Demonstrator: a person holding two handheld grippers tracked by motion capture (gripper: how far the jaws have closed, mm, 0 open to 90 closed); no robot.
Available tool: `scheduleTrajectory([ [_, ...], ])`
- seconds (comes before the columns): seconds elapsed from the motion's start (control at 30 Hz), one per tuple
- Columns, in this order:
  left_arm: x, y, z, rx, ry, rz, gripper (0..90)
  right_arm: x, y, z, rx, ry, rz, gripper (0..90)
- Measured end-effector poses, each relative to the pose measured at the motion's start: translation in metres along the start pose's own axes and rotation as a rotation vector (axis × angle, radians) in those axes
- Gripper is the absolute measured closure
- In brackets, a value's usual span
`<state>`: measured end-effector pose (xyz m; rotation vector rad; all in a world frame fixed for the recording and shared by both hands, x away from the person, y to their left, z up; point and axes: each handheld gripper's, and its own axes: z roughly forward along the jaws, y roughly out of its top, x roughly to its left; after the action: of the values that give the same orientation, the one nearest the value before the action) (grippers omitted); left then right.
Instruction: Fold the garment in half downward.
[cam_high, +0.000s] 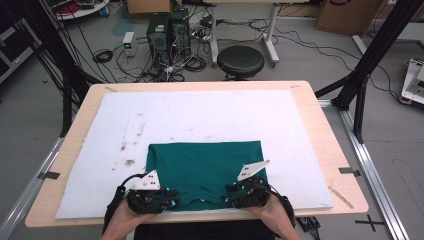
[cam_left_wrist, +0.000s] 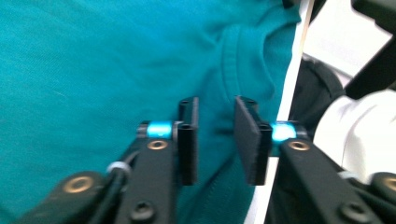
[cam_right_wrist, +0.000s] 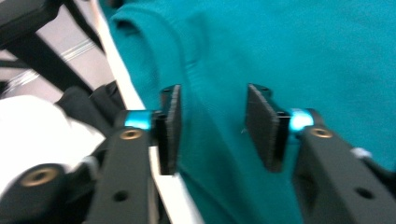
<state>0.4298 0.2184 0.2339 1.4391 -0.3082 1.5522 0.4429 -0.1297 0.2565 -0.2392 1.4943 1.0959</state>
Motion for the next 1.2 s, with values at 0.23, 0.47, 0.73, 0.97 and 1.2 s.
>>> scheduleTrajectory([
  [0.23, 0.031, 0.015, -0.032, -0.131, 0.112, -0.081, 52.5, -0.022, 0.003, -0.020, -0.118, -0.121, 0.089, 36.8],
  [0.47, 0.073, 0.034, -0.041, -0.155, 0.304, -0.141, 48.8, -0.051, 0.007, -0.035, -0.172, -0.260, 0.191, 32.7],
  [0.73, 0.128, 0.038, -0.028, -0.118, 0.432, -0.268, 52.2, -0.081, 0.014, -0.038, -0.166, -0.331, 0.244, 33.3],
  [0.97, 0.150, 0.024, -0.011, -0.052, 0.410, -0.327, 53.2, -0.102, 0.018, -0.042, -0.193, -0.376, 0.293, 33.3],
  [1.2, 0.147, 0.024, -0.005, 0.007, 0.399, -0.289, 59.9, -0.126, 0.023, -0.052, -0.247, -0.411, 0.375, 33.6],
])
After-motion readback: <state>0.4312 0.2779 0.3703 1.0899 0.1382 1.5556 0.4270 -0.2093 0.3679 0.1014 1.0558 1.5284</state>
